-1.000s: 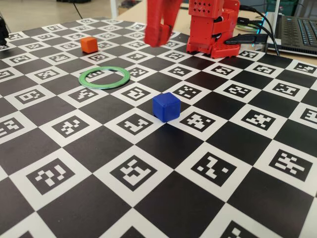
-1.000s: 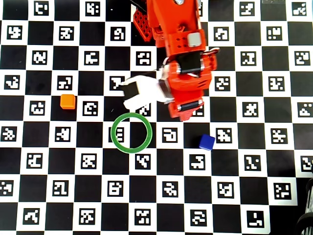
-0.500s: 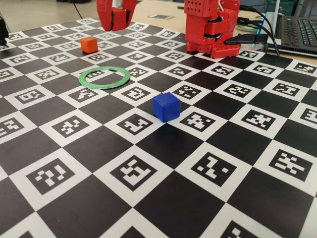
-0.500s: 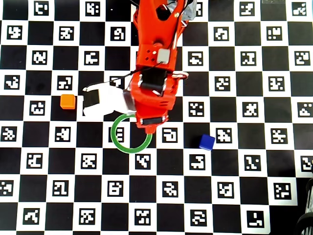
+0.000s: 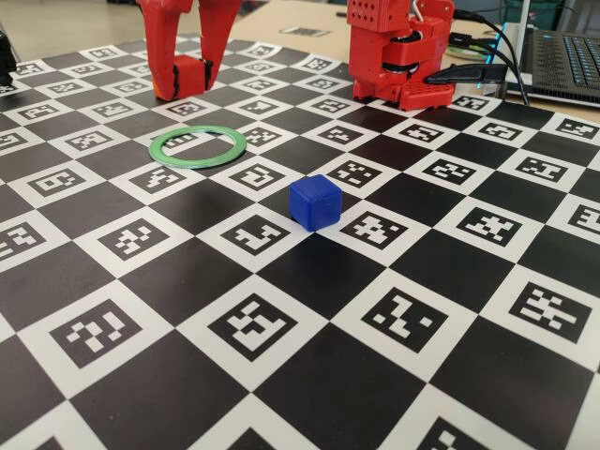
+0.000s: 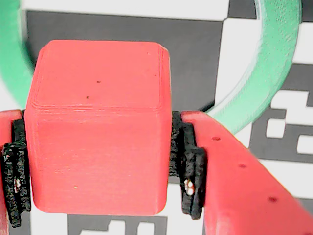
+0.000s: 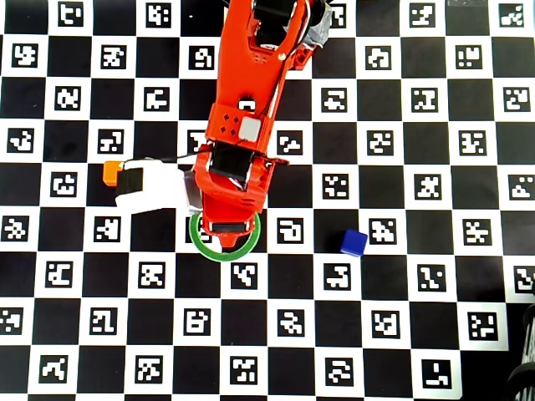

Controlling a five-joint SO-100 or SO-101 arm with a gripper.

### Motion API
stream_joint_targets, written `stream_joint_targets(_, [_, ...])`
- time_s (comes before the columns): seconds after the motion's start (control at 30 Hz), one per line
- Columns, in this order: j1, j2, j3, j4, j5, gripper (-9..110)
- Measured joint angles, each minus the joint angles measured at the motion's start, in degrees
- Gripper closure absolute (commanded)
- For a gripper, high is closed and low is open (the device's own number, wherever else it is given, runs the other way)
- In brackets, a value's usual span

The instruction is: Grab the red cube then put it in the green circle then put the blue cube on top and finally the orange cube on top

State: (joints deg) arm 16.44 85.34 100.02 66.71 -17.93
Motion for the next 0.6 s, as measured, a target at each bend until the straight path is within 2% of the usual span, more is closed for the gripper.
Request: stream_joint_targets(0.6, [0.0,-3.5,7.4,-11.2,1.1,90])
